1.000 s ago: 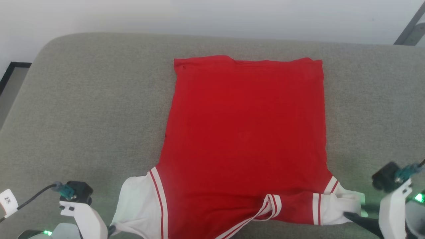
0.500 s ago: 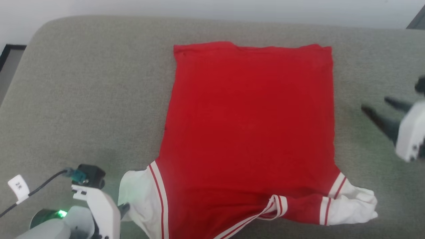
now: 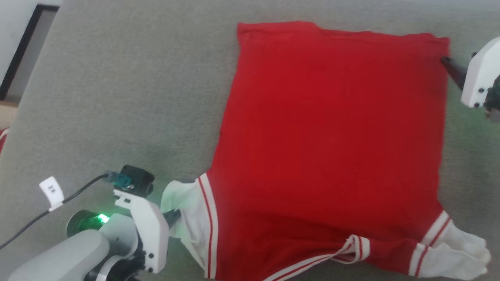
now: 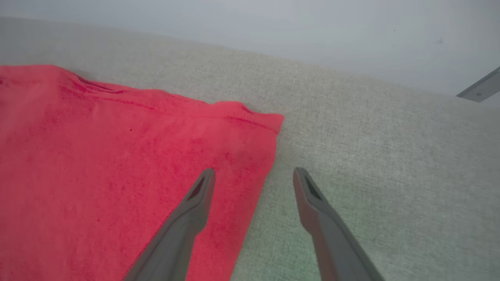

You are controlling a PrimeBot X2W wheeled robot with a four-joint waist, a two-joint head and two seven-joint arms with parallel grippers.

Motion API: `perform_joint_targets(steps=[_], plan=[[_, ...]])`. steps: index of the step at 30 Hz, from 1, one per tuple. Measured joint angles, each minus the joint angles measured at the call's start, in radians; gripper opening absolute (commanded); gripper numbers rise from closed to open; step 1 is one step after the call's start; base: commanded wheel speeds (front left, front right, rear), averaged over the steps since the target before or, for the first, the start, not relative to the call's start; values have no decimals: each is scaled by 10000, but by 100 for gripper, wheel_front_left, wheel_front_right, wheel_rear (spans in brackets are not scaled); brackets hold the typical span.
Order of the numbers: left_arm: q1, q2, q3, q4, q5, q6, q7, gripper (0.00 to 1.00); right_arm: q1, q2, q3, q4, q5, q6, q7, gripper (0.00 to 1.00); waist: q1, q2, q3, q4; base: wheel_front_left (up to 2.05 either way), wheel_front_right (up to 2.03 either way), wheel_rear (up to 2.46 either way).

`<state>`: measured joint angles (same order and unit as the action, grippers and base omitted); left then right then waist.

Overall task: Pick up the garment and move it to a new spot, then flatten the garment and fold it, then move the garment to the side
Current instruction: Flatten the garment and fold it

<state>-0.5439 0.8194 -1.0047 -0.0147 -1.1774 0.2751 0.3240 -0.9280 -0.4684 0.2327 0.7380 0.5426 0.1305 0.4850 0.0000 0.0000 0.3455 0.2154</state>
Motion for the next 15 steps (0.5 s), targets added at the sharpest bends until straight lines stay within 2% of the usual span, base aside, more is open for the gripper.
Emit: perform_joint_targets(steps=[4, 12, 13, 14, 15], plan=[[-301, -351, -92, 219, 148, -230, -2, 0, -909, 142, -318, 1584, -462, 2, 420, 100, 0, 0, 268, 373, 0, 0, 0], [-769, -1011, -205, 817, 391, -773, -142, 0, -2221, 196, -683, 3766, -1083, 0, 1287, 100, 0, 0, 788, 1039, 0, 0, 0], [-804, -1072, -215, 899, 408, -819, -178, 0, -2333, 184, -719, 3985, -1160, 0, 1390, 35, 0, 0, 833, 1098, 0, 0, 0], [-822, -1122, -219, 984, 416, -890, -194, 0, -2434, 182, -658, 4086, -1266, 0, 1432, 0, 0, 1, 869, 1143, 0, 0, 0], [-857, -1179, -222, 1068, 416, -928, -211, 0, -2491, 186, -642, 4165, -1338, 0, 1415, 0, 0, 1, 897, 1176, 0, 0, 0]])
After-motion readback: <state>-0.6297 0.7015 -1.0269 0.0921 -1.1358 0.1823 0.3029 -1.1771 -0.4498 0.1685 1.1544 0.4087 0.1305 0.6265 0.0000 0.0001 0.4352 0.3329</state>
